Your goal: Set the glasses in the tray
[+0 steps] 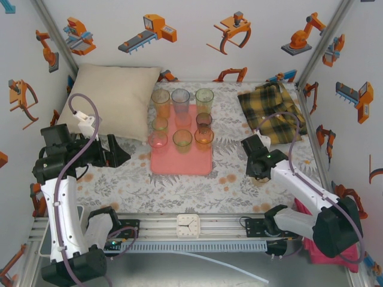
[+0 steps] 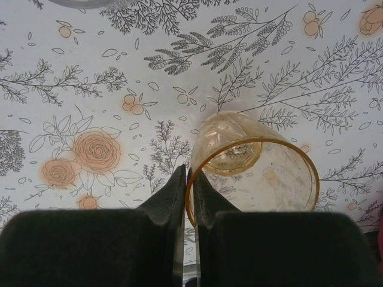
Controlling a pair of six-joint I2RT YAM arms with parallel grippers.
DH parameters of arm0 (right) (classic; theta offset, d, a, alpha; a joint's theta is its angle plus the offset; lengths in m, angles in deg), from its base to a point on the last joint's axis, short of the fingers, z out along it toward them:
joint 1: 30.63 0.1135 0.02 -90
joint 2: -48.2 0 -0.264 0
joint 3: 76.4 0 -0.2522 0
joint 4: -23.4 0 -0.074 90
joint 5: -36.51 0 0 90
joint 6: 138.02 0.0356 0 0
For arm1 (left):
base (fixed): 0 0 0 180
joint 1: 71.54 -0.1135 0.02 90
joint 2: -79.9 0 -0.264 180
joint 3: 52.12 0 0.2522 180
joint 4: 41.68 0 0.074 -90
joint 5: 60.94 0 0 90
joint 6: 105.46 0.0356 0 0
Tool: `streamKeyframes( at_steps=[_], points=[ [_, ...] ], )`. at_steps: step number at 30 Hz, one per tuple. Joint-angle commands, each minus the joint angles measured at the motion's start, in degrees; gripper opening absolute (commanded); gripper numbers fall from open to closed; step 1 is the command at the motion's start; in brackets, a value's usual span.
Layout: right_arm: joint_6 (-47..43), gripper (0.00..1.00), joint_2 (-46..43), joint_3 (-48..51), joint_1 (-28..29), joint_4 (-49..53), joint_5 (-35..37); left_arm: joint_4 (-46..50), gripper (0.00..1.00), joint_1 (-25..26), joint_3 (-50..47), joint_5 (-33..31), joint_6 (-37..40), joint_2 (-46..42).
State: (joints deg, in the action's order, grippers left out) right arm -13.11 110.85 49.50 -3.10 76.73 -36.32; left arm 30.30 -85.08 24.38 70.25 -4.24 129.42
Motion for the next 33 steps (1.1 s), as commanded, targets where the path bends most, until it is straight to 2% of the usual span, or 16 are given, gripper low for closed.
streamKeyframes(
  at_steps=[1,20,26,33],
  points=[
    [-0.76,0.08,-1.6,0.39,-0.34,0.55,-0.32,-0.65,0.97,-0.33,0.53,1.37,-0.24,0.05],
    [-3.17,0.06,-1.99,-5.98,0.65,3.25,-3.72,-0.9,0.97,-0.38,0.34,0.78,0.03,-0.46],
    [-3.46,0.06,1.71,-11.39,4.41,4.04,-2.28,-0.89,0.97,-0.35,0.05,-0.43,0.24,-0.87],
    [-3.25,0.06,8.1,-18.9,11.74,4.17,0.18,-0.97,0.97,-0.4,-0.08,-1.04,0.6,-1.22]
  ],
)
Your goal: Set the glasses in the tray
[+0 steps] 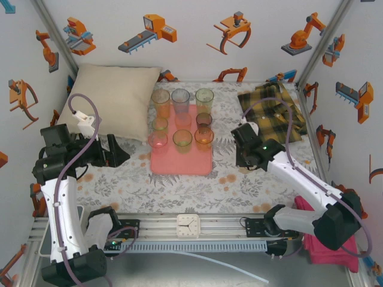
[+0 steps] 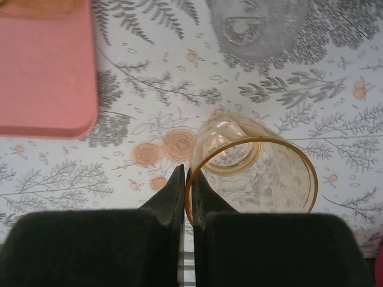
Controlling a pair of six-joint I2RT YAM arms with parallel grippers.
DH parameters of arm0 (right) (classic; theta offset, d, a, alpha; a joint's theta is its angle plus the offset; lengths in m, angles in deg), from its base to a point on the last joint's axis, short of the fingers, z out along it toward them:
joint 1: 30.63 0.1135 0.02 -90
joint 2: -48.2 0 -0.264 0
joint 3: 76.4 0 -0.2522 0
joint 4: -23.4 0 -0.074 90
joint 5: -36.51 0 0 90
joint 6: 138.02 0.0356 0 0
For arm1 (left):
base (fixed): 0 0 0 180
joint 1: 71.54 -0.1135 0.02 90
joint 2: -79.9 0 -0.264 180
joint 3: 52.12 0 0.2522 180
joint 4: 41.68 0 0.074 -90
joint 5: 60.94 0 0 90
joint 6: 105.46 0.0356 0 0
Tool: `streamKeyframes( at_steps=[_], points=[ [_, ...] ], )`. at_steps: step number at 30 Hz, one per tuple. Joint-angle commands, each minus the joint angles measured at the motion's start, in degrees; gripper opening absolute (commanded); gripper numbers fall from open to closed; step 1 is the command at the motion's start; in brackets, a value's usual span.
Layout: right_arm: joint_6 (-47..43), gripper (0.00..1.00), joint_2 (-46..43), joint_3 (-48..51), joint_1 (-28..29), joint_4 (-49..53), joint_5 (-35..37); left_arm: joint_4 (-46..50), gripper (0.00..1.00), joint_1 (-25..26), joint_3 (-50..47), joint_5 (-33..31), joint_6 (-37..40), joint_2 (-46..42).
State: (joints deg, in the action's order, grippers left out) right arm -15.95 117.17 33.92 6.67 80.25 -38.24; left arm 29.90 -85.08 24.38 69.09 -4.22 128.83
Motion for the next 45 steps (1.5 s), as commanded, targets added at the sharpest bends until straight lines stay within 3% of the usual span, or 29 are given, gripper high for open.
streamKeyframes(
  at_steps=[1,9,19,32,45],
  points=[
    [-0.4,0.06,3.01,-4.62,3.17,0.66,2.41,-0.65,0.97,-0.35,-0.12,0.11,0.61,-0.59],
    [-1.46,0.06,14.05,-14.8,12.59,-0.44,3.31,-0.7,0.97,-0.35,-0.79,-0.44,0.54,-1.72],
    [-3.26,0.06,25.07,-24.73,20.09,-4.24,1.45,-1.97,0.98,-0.35,-2.62,-4.31,-0.26,-2.6],
    [-7.62,0.06,40.16,-39.01,25.92,-7.1,-0.87,-1.96,0.98,-0.53,-2.9,-3.82,-0.35,-4.03],
    [-8.47,0.06,45.87,-42.41,27.92,-11.66,-2.92,-1.99,0.98,-1.49,-3.24,-3.21,-0.77,-5.13]
  ],
)
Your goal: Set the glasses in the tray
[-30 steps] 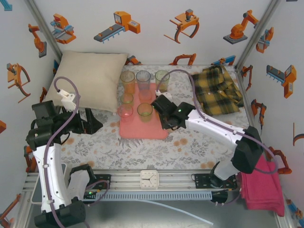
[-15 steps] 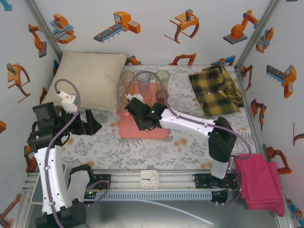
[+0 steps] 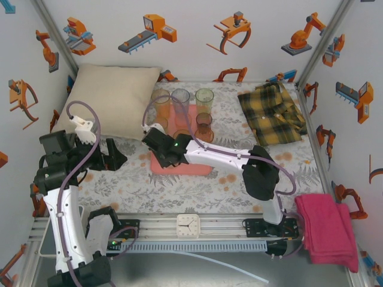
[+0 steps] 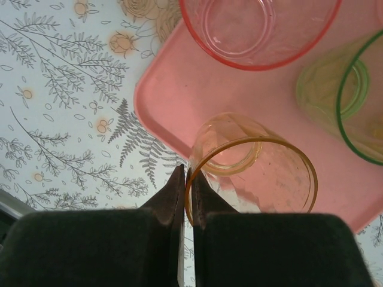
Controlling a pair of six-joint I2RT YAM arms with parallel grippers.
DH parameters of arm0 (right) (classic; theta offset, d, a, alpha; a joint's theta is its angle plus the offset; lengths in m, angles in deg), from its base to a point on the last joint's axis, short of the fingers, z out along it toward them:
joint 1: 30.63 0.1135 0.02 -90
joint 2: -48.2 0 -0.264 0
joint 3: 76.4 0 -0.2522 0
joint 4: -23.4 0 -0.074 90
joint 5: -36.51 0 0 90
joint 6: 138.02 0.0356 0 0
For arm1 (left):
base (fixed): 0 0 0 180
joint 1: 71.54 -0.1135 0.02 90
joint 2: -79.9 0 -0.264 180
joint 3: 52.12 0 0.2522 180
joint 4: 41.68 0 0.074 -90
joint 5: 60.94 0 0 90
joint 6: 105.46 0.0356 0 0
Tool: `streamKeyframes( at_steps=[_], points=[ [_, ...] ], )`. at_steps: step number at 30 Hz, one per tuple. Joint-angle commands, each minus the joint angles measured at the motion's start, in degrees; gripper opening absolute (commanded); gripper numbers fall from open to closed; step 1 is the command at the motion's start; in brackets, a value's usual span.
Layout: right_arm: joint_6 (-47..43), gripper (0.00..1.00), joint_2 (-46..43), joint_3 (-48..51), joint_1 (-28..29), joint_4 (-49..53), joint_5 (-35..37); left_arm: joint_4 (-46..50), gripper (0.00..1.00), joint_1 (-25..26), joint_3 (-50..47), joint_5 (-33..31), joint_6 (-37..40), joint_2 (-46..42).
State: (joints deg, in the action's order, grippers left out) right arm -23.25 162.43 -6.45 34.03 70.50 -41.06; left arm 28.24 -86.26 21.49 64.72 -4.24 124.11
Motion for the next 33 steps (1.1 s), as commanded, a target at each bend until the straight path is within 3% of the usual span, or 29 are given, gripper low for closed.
streamKeyframes(
  at_steps=[1,33],
  points=[
    [-1.29,0.07,0.77,-2.34,0.54,-1.89,-0.19,-0.34,0.98,-0.4,-0.41,1.0,-0.73,-0.44],
    [-0.86,0.08,6.85,-5.49,0.75,-4.79,-3.64,-0.65,0.98,-1.28,-1.18,2.0,-1.09,-1.09]
  ],
)
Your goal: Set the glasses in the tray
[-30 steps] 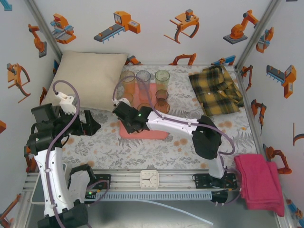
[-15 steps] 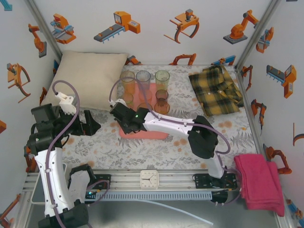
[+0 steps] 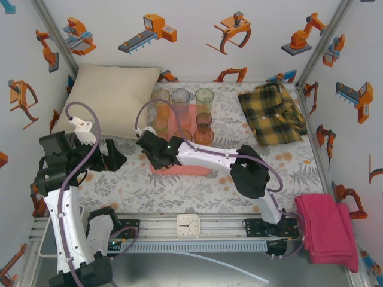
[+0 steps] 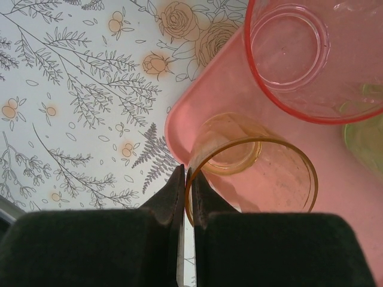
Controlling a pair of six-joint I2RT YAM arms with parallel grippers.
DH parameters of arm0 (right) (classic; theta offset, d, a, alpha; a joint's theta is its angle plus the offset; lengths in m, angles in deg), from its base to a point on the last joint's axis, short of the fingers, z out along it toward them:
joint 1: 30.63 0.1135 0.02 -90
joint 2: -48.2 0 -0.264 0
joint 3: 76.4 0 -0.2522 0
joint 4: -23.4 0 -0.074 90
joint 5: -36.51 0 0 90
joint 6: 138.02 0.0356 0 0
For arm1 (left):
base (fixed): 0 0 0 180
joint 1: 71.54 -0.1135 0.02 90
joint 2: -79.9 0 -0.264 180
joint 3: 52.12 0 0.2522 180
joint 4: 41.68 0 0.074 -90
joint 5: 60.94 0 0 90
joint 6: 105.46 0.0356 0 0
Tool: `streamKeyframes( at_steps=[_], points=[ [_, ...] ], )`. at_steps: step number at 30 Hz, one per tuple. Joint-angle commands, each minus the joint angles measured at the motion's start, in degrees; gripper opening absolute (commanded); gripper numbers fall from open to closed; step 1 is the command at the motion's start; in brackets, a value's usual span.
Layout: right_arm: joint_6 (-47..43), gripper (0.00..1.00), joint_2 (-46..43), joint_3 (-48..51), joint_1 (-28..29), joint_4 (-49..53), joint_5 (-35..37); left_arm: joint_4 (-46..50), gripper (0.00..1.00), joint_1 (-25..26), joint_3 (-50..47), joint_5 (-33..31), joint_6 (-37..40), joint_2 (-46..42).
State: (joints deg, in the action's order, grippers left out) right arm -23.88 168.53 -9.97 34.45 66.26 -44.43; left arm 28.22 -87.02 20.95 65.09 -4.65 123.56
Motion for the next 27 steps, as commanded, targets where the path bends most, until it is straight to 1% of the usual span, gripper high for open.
streamKeyframes(
  at_steps=[1,27],
  points=[
    [-0.13,0.09,0.81,-1.97,0.4,-0.55,-0.31,-0.67,0.98,-0.51,-0.6,1.63,-0.66,-0.46],
    [-0.58,0.14,3.95,-5.92,1.01,1.57,-2.2,-0.72,0.98,-0.6,-0.75,1.74,-0.62,-0.75]
  ],
)
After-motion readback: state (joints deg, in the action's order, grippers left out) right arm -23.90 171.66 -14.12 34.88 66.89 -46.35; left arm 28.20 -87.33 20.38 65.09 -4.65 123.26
